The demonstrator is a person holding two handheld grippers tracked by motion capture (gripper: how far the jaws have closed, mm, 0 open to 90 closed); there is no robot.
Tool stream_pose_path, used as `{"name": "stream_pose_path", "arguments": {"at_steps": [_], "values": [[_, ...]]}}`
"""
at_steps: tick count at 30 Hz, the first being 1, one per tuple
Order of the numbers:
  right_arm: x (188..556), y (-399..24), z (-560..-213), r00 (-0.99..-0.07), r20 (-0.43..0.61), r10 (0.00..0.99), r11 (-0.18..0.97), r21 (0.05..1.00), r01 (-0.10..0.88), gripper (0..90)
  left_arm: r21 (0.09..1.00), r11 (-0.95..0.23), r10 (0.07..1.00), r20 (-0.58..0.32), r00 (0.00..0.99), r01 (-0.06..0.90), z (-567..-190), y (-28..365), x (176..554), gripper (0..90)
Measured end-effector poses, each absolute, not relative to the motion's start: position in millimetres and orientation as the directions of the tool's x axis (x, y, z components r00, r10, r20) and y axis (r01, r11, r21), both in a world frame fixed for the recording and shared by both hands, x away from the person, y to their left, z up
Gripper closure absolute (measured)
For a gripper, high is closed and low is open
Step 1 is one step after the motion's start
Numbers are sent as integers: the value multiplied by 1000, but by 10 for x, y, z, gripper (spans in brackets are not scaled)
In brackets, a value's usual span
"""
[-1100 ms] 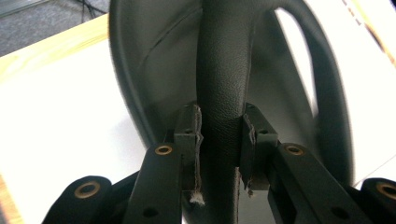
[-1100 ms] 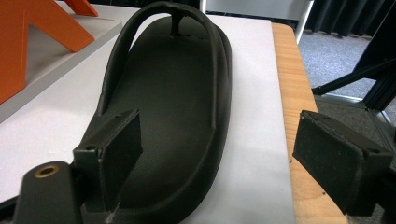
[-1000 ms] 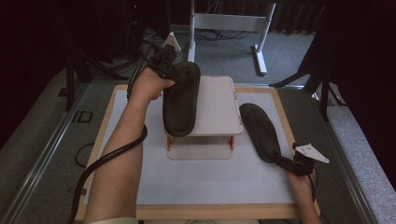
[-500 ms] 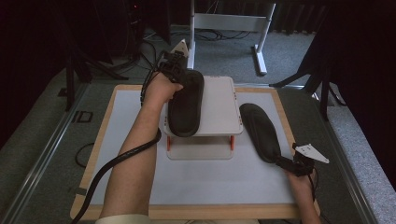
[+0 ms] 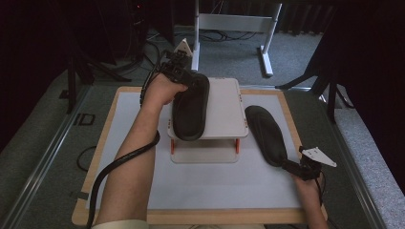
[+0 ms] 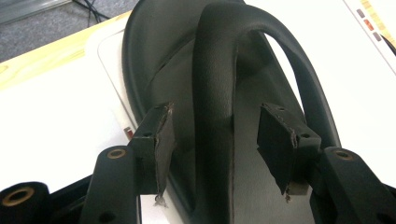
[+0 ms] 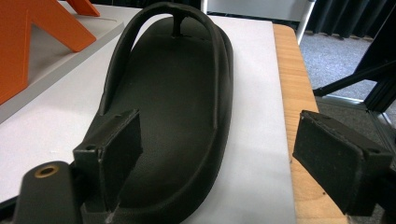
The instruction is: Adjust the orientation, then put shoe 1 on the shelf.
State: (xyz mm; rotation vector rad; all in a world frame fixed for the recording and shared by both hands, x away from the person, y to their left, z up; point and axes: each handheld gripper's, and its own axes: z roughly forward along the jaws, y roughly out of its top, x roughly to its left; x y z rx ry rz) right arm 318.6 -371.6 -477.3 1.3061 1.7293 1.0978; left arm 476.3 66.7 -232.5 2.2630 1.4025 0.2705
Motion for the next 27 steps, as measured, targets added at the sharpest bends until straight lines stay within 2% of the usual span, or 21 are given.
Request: {"name": "stream_pose_path", "arguments": {"at_steps": [5, 12, 14, 20, 27], "values": [[3187, -3715, -4773, -248, -38, 968, 133, 917, 377, 146, 499, -378, 875, -84, 478, 780, -2338, 812, 4713, 380], [3188, -3712, -4773, -248, -40, 968, 135, 916, 379, 146, 534, -386, 841, -132, 525, 752, -2377, 957, 4645, 197], [3188, -3713, -4773, -248, -39, 968, 134, 916, 378, 146, 538, -410, 838, -98, 537, 737, -2378, 967, 4610, 190], [3189, -3710, -4773, -248, -44, 968, 138, 916, 378, 146, 545, -432, 831, -70, 552, 718, -2366, 1041, 4513, 181], [3189, -3710, -4773, -247, -41, 968, 136, 915, 379, 146, 571, -431, 826, -62, 560, 698, -2382, 1157, 4393, 239]]}}
